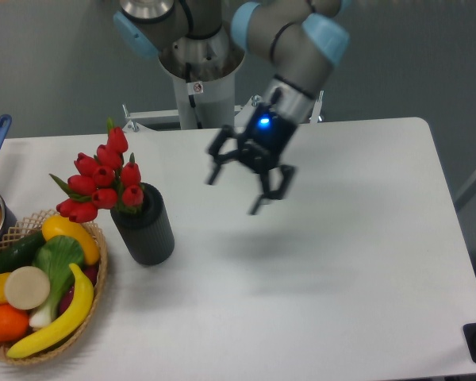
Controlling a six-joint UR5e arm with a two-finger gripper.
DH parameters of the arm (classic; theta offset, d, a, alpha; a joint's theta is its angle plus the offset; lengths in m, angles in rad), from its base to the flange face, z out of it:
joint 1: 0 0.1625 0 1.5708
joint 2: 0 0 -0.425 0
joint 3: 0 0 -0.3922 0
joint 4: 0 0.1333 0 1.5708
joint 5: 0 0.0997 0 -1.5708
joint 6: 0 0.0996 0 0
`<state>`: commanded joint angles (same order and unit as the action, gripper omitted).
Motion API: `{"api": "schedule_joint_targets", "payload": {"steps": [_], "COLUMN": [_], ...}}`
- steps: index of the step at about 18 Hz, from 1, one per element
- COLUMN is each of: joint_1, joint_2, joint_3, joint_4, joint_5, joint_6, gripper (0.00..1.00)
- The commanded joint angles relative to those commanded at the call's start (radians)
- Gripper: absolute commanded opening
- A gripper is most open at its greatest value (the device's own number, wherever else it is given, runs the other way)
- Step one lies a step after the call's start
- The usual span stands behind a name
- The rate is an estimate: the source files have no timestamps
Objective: Insert the flowers into the vase
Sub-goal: 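Open the gripper and withdraw it up from the tulips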
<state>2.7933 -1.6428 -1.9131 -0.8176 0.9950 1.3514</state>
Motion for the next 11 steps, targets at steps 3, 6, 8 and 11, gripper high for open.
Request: {"api": "schedule_joint_targets", "payload": {"steps": [3, 6, 8, 11], "joint_1": [0.002, 0.005, 0.008, 0.009], "joint_2": [-0.075, -0.126, -0.144, -0.172], "joint_3": [0.086, 0.150, 0.181, 0.236], "joint_4": [-0.008, -0.014, -0.031, -0.132], "joint_5": [0.147, 0.293, 0.396, 0.525], "joint_6": [-0.002, 0.000, 0.002, 0.003], "gripper": [1.00, 1.00, 1.00, 1.00]}}
